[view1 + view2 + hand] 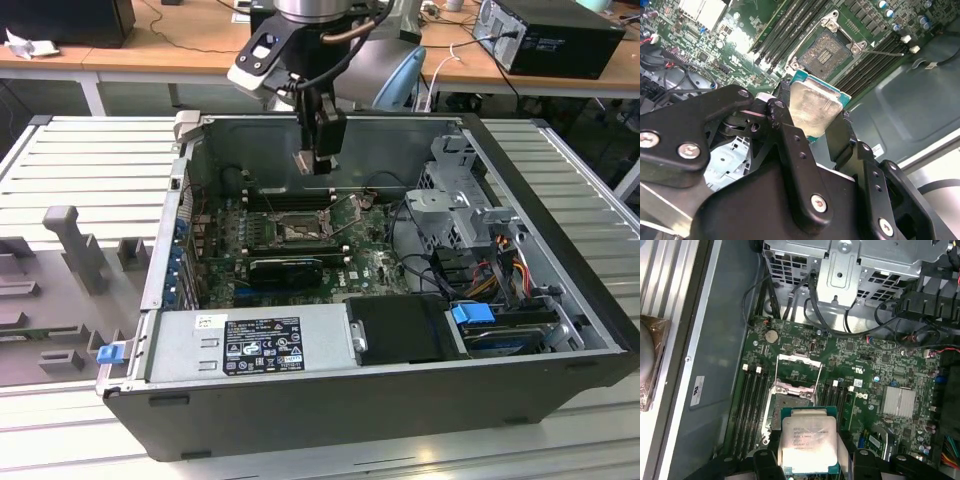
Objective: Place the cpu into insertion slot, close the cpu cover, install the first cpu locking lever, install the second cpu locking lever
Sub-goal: 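Place the cpu into insertion slot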
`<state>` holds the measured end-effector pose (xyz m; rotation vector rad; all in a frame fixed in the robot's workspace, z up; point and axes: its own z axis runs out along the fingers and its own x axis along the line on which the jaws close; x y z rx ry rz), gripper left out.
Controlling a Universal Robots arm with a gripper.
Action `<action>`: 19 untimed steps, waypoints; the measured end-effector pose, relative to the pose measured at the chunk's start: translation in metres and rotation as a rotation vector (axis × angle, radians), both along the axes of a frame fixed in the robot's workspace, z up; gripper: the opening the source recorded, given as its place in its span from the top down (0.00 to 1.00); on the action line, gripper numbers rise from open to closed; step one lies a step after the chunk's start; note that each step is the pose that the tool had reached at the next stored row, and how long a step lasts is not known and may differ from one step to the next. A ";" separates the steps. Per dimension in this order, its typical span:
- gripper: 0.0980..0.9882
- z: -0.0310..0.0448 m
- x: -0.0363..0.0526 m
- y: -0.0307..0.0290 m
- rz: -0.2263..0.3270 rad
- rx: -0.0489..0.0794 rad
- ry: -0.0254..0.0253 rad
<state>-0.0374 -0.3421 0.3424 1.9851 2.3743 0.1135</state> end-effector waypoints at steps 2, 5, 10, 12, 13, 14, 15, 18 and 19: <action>0.52 -0.0008 0.0000 0.0000 -0.003 0.000 0.0000; 0.52 -0.0022 0.0000 -0.0001 -0.010 -0.001 0.0000; 0.52 -0.0034 0.0000 0.0000 -0.017 -0.001 0.0000; 0.52 -0.0040 0.0000 0.0000 -0.020 -0.001 0.0000; 0.52 -0.0042 0.0000 0.0000 -0.021 -0.001 -0.0001; 0.52 -0.0046 0.0000 0.0000 -0.023 -0.001 0.0000; 0.52 -0.0048 0.0000 0.0000 -0.024 -0.001 0.0000; 0.52 -0.0057 0.0000 0.0000 -0.028 -0.001 0.0000; 0.52 -0.0062 0.0000 0.0000 -0.029 -0.001 -0.0001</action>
